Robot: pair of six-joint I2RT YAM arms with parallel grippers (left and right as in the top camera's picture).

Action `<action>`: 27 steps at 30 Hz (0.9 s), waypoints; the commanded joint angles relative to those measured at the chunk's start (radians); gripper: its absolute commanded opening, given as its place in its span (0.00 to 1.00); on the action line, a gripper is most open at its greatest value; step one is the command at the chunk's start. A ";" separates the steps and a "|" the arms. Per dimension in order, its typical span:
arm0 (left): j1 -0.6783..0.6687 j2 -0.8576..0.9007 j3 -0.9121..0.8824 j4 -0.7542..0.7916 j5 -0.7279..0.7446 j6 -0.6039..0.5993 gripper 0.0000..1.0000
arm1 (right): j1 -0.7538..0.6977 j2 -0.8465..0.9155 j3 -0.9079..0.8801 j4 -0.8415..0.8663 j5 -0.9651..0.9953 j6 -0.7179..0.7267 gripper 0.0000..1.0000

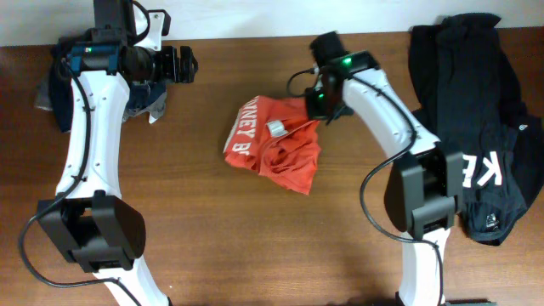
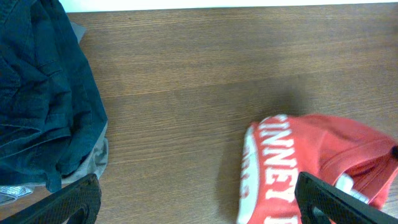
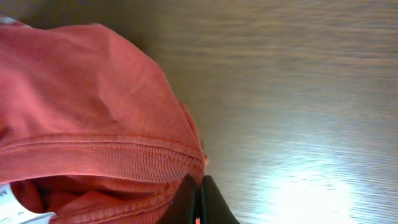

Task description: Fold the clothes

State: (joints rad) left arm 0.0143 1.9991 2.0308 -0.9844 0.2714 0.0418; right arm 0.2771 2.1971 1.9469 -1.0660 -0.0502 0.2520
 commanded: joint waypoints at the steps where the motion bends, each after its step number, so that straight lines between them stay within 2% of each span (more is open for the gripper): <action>1: 0.000 -0.017 -0.001 -0.002 -0.011 0.021 0.99 | -0.042 0.009 0.019 -0.004 -0.010 -0.013 0.25; 3: 0.000 -0.017 -0.001 -0.002 -0.011 0.021 0.99 | -0.052 0.007 0.019 -0.007 -0.047 -0.048 0.63; 5: 0.000 -0.017 -0.001 -0.002 -0.011 0.021 0.99 | -0.058 0.006 0.030 -0.033 -0.078 -0.056 0.72; 11: 0.002 -0.017 -0.001 0.000 -0.106 0.024 0.99 | -0.029 -0.031 0.129 -0.177 -0.130 -0.028 0.72; 16: 0.031 -0.017 -0.001 0.004 -0.146 0.023 0.99 | 0.078 -0.042 0.156 -0.252 -0.109 0.066 0.71; 21: 0.085 -0.017 -0.001 0.007 -0.146 0.023 0.99 | 0.199 -0.030 0.111 -0.222 -0.019 0.208 0.68; 27: 0.153 -0.017 -0.001 0.006 -0.145 0.023 0.99 | 0.287 -0.029 0.061 -0.169 0.089 0.334 0.55</action>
State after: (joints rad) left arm 0.1444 1.9991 2.0308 -0.9806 0.1360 0.0460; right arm 0.5560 2.1872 2.0449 -1.2644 -0.0471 0.4915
